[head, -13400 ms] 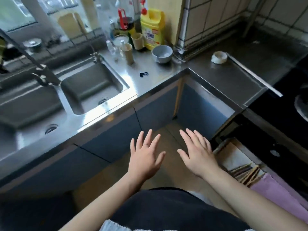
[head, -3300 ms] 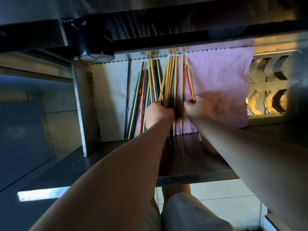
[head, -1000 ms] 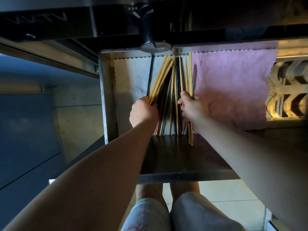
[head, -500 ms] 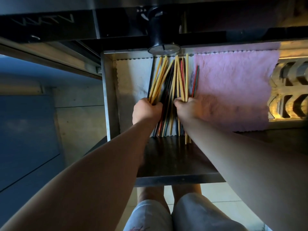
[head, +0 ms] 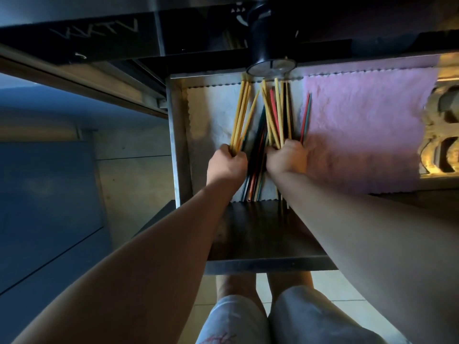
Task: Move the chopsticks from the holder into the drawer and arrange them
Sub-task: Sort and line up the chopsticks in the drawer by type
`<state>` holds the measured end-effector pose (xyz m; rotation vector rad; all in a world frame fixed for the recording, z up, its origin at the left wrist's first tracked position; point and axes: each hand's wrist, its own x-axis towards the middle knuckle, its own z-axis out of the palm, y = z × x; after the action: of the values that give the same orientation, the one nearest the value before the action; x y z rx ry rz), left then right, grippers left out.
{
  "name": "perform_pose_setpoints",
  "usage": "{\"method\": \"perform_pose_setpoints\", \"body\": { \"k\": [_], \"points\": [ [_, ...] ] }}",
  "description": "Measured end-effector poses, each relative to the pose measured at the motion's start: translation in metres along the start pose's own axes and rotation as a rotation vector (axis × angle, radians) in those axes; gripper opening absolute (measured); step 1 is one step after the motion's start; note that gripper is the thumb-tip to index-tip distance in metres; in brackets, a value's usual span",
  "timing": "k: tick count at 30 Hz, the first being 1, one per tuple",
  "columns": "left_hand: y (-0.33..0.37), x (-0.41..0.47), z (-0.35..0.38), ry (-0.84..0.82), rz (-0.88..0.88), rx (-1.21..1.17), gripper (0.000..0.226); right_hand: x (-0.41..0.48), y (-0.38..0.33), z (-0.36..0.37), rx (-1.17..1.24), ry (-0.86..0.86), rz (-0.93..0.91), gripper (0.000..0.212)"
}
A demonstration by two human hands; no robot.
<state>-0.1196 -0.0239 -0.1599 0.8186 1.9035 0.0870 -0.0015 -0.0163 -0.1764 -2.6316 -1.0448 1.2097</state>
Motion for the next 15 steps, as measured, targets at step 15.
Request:
{"method": "perform_pose_setpoints", "body": {
  "k": [15],
  "points": [
    [0.018,-0.007,0.046,0.071,-0.112,-0.131,0.009,0.009,0.027,-0.046,0.133,-0.048,-0.060,0.038]
  ]
}}
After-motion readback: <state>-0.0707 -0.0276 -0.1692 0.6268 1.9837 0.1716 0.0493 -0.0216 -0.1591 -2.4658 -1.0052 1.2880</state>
